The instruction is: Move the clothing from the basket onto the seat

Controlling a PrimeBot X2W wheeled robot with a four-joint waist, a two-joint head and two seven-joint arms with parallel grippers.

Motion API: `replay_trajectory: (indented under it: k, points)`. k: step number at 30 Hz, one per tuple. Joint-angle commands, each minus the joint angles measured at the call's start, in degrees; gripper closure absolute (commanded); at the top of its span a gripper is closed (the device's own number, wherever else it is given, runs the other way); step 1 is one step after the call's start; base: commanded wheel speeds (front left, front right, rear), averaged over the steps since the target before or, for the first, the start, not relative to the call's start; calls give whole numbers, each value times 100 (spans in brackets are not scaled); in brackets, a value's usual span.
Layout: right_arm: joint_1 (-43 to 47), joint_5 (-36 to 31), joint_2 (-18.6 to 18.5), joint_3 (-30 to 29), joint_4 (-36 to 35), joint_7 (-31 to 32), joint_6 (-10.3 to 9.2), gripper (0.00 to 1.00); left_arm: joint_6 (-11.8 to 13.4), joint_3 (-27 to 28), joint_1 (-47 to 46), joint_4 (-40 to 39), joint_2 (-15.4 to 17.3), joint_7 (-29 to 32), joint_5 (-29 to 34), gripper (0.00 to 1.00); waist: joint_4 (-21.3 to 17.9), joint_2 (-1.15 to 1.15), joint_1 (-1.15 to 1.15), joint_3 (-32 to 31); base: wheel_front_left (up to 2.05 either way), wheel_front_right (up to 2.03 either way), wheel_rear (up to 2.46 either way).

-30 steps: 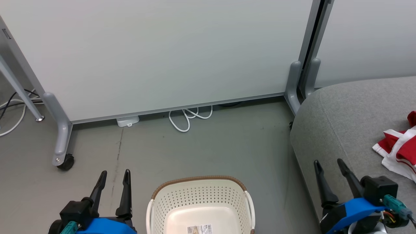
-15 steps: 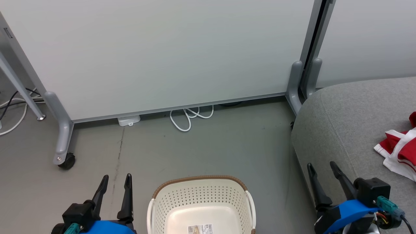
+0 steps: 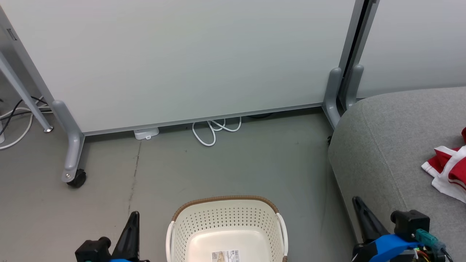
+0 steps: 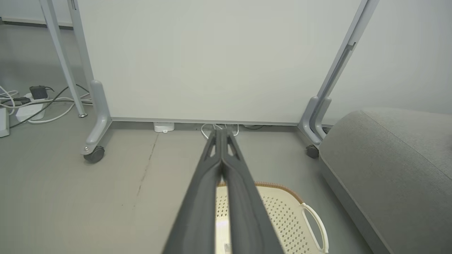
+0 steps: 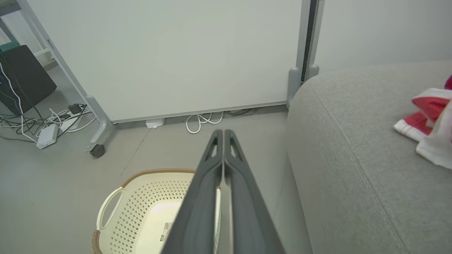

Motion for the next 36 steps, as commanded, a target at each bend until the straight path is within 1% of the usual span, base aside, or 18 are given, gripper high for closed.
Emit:
replay_trajectory:
  k: [1,19,36]
  points:
    - [-39,75,-1,-15,-19,18,0,100,0,14,-34,-33,3,21,-70,100,0,0,0,1,0,0,0]
    - [-165,1993,-3,-162,-47,259,0,100,-1,327,-212,-247,-85,518,-1785,100,-6,0,0,29,0,0,0]
    - [-267,3463,-4,-275,-62,446,0,100,-2,563,-345,-408,-156,897,-3101,100,-11,0,0,55,0,0,0]
